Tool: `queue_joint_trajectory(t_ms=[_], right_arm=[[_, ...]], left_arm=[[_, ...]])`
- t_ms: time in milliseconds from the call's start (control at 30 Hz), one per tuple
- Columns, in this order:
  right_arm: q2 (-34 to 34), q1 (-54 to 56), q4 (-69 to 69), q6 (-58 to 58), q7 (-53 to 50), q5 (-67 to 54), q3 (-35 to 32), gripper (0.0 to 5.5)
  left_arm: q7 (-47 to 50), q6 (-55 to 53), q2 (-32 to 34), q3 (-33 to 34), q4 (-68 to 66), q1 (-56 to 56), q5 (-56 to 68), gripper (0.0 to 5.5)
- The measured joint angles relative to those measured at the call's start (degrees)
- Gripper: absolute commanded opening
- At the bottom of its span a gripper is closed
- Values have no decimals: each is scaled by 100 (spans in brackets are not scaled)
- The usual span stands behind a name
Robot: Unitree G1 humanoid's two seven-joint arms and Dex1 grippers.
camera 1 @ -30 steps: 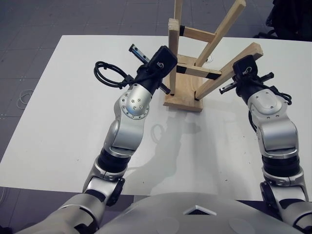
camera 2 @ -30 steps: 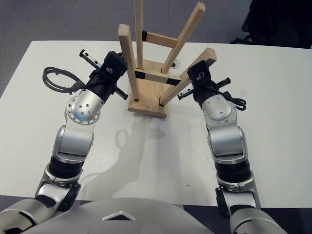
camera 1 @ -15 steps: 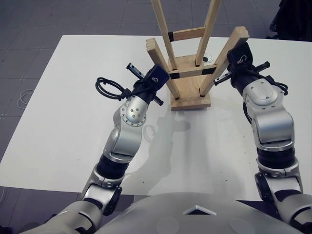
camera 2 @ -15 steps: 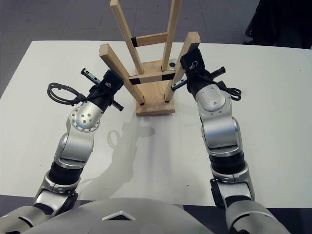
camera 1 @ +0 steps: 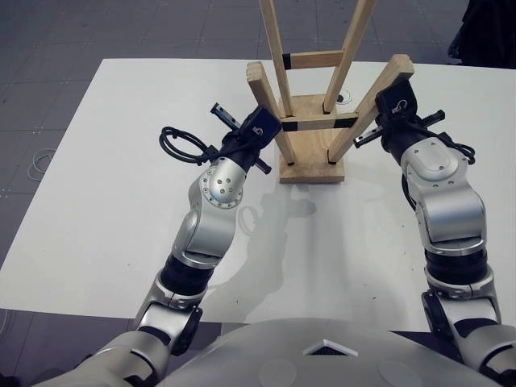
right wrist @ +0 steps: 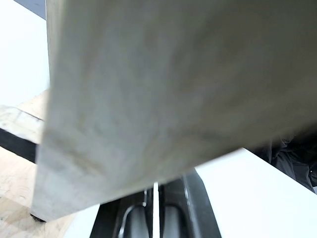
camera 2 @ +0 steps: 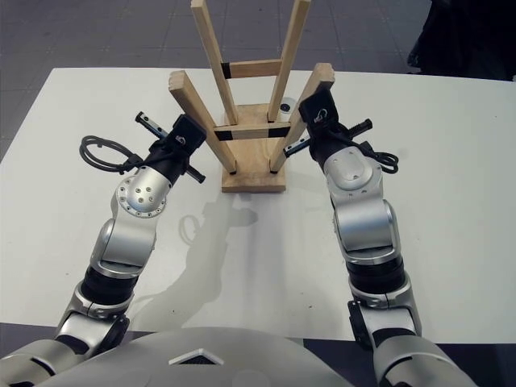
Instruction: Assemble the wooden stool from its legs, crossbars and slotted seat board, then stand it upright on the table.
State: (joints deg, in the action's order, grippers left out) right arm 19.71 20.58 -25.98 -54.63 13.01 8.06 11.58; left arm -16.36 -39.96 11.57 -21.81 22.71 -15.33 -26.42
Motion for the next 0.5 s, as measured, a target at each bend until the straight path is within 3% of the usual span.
queue_joint_trajectory(t_ms=[200,367,500], right_arm=[[29,-243,401,238,467,-558,-668,13],[286,-604,665,365,625,-739,-1093,13],[248,-709,679,-39,702,-1068,-1277,13]], left_arm=[[-133,444,132,130,268,302,304,10],[-207,798,642,959,587,1108,631,10],[-159,946,671,1362,484,1162,910,10]])
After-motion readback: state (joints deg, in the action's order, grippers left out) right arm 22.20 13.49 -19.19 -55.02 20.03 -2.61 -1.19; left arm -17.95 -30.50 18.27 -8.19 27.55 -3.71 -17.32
